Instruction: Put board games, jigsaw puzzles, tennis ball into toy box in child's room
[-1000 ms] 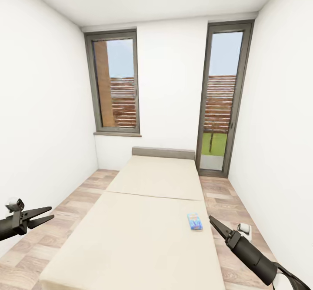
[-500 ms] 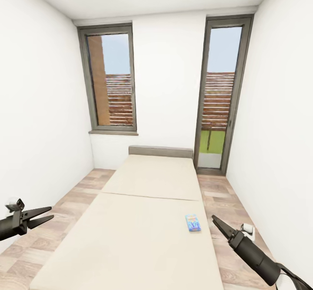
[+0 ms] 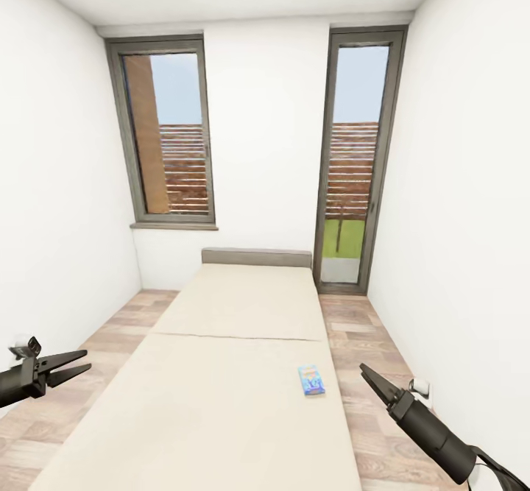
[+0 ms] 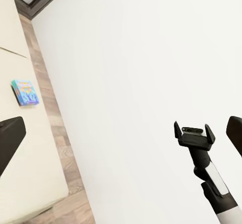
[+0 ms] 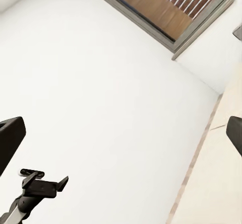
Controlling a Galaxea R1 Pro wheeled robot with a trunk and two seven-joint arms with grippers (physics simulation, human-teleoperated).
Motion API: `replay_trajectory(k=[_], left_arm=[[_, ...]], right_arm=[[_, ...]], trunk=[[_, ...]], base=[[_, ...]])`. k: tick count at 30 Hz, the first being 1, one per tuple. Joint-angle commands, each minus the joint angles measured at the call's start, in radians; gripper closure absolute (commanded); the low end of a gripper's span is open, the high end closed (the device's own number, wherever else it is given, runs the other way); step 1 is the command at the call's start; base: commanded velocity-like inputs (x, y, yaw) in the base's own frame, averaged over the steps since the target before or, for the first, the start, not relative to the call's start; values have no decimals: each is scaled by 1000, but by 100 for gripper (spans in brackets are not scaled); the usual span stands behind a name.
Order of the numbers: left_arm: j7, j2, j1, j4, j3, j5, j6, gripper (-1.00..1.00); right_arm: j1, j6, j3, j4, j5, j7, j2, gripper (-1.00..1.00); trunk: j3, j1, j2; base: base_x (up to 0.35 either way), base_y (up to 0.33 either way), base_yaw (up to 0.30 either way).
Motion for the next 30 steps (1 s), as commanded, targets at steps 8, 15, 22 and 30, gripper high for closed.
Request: replay_trajectory(k=[8, 15, 22, 30], left_arm=[[-4, 0, 0, 0, 0, -1, 10, -100], [-4, 0, 0, 0, 0, -1, 10, -100], [-4, 0, 0, 0, 0, -1, 9, -100], [-4, 0, 0, 0, 0, -1, 9, -100]], right_arm=[[0, 7, -2, 1, -5, 0, 0, -100], [0, 7, -1, 0, -5, 0, 0, -100], [0, 6, -1, 0, -5, 0, 0, -100], [0, 7, -2, 1, -5, 0, 0, -100]], trunk=[[0, 0, -1], [0, 0, -1], [0, 0, -1], [0, 0, -1]], base=[[188, -4, -121], [126, 0, -128], [143, 0, -24], [103, 0, -3]])
